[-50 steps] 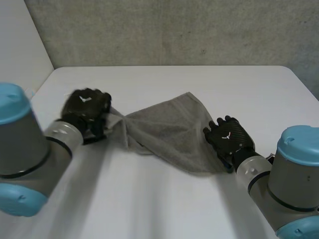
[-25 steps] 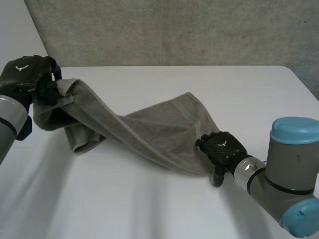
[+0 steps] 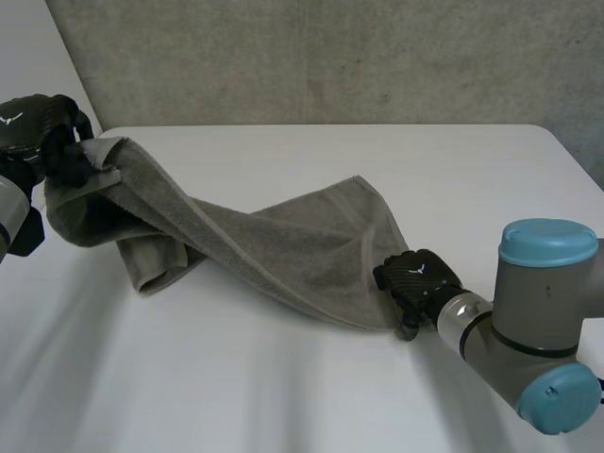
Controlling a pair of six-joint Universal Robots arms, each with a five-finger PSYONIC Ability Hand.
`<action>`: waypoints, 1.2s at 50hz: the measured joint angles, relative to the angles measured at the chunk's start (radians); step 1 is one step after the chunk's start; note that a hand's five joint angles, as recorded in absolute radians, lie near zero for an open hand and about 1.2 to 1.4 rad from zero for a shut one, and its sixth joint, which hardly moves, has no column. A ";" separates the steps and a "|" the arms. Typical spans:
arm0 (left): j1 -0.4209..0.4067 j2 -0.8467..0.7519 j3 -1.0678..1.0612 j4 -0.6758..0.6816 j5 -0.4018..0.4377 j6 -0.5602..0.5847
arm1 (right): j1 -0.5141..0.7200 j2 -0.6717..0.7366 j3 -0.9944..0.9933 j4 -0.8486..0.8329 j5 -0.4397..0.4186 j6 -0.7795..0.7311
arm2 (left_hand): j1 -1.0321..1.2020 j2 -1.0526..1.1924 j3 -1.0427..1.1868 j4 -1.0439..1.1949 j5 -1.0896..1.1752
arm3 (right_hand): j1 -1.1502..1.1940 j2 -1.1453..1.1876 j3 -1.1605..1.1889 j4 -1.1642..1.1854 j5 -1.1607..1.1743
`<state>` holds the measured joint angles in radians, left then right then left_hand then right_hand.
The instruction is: Fold the towel.
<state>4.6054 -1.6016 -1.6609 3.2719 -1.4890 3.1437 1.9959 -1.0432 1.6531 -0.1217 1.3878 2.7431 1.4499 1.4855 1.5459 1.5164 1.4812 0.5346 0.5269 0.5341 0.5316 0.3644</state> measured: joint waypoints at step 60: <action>-0.003 0.009 0.149 -0.089 0.000 -0.139 | 0.095 -0.053 -0.226 0.023 0.106 0.248 | 0.000 0.000 0.000 0.005 0.000 | 0.790 0.798 0.811 0.808 0.803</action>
<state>4.6028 -1.5925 -1.5119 3.1830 -1.4892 3.0045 2.0914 -1.0959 1.4276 -0.0987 1.4943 2.9909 1.4499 1.4855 1.5464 1.5216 1.4812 1.3243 1.3248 1.3452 1.3396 1.1676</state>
